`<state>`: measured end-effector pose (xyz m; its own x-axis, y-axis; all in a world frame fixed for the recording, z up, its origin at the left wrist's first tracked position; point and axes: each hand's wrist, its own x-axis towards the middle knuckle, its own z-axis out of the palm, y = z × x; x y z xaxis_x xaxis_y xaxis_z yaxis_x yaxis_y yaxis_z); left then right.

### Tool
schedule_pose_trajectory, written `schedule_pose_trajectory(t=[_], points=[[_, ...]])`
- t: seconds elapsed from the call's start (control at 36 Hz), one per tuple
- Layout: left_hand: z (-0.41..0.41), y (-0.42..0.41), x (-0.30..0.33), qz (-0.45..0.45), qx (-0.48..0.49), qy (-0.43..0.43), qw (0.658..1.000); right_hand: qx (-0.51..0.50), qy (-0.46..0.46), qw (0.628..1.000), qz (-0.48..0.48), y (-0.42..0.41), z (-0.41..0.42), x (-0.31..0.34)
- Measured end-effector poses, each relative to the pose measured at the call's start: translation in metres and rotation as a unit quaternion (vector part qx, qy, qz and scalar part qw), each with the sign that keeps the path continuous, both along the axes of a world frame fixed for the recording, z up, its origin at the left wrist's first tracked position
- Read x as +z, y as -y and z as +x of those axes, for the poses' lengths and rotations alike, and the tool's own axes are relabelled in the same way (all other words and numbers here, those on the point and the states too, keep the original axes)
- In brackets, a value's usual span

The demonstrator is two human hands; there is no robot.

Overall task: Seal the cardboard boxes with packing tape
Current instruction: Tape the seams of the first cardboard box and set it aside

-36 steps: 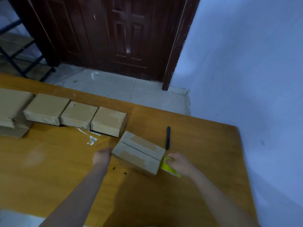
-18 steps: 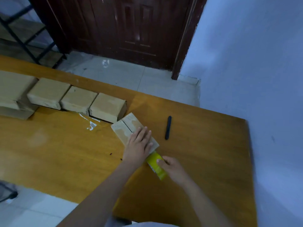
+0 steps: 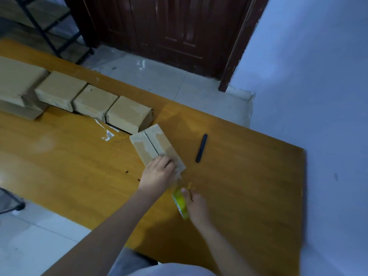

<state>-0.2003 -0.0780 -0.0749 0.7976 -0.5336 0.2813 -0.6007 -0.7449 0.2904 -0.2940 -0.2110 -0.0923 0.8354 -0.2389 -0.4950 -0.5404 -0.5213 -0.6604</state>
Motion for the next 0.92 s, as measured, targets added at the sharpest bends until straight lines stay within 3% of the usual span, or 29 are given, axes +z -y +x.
schedule_pose_trajectory(t=[0.14, 0.25, 0.5, 0.72, 0.83, 0.92], points=[[-0.033, -0.004, -0.006, 0.156, 0.005, -0.069, 0.985, -0.093, -0.016, 0.99, 0.101, 0.002, 0.001, 0.006], [-0.036, -0.002, -0.006, 0.173, 0.025, -0.088, 0.981, -0.19, -0.023, 0.971, 0.144, 0.012, 0.008, 0.009], [-0.038, -0.006, -0.01, 0.146, 0.039, -0.097, 0.984, -0.145, -0.012, 0.988, -0.051, 0.056, 0.125, -0.003], [-0.037, -0.005, -0.013, 0.138, 0.043, -0.07, 0.987, 0.013, -0.029, 0.965, -0.259, 0.066, 0.14, -0.033], [-0.037, -0.005, -0.012, 0.133, 0.047, -0.083, 0.987, 0.032, -0.056, 0.975, -0.212, 0.089, 0.116, -0.03], [-0.036, -0.006, -0.012, 0.135, 0.05, -0.091, 0.985, -0.002, -0.028, 0.997, -0.066, 0.105, 0.087, -0.012]])
